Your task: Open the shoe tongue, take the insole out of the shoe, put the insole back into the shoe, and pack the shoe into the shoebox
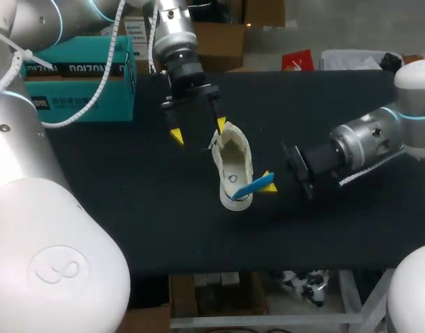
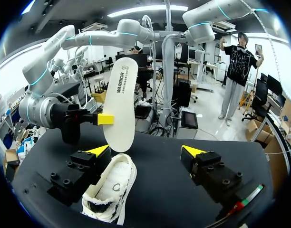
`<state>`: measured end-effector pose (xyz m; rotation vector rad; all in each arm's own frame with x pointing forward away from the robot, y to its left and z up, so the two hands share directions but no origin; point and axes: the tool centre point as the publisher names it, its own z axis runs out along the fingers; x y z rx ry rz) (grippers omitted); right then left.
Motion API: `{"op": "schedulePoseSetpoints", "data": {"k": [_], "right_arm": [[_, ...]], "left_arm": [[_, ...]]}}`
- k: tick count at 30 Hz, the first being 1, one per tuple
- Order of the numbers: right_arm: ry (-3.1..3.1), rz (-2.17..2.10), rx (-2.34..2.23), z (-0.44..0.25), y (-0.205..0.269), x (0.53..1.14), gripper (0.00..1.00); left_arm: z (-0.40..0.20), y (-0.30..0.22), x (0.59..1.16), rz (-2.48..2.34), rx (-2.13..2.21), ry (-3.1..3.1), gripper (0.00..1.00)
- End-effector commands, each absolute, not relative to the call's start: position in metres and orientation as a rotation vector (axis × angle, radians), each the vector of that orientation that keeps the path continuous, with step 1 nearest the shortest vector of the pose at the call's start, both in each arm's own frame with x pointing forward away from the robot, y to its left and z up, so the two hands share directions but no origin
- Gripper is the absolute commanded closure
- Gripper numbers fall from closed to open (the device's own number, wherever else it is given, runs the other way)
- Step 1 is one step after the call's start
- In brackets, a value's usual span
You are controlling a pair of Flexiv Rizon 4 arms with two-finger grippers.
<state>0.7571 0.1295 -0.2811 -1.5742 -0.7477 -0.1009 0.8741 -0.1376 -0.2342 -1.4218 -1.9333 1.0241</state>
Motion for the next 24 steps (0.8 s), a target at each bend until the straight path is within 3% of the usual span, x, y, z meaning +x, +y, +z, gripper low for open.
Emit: {"op": "schedulePoseSetpoints", "data": {"k": [1, 12, 24], "right_arm": [[-0.746, -0.102, -1.573, -0.281, 0.129, 0.756, 1.00], [-0.746, -0.102, -1.573, -0.281, 0.129, 0.756, 1.00], [-0.604, -0.293, -1.641, -0.273, 0.136, 0.759, 1.00]], "left_arm": [[-0.234, -0.138, 0.875, 1.024, -1.420, -1.931, 0.00], [-0.234, -0.138, 0.875, 1.024, -1.420, -1.931, 0.00], [-0.256, -0.129, 0.842, 1.518, -1.232, -2.278, 0.00]]}}
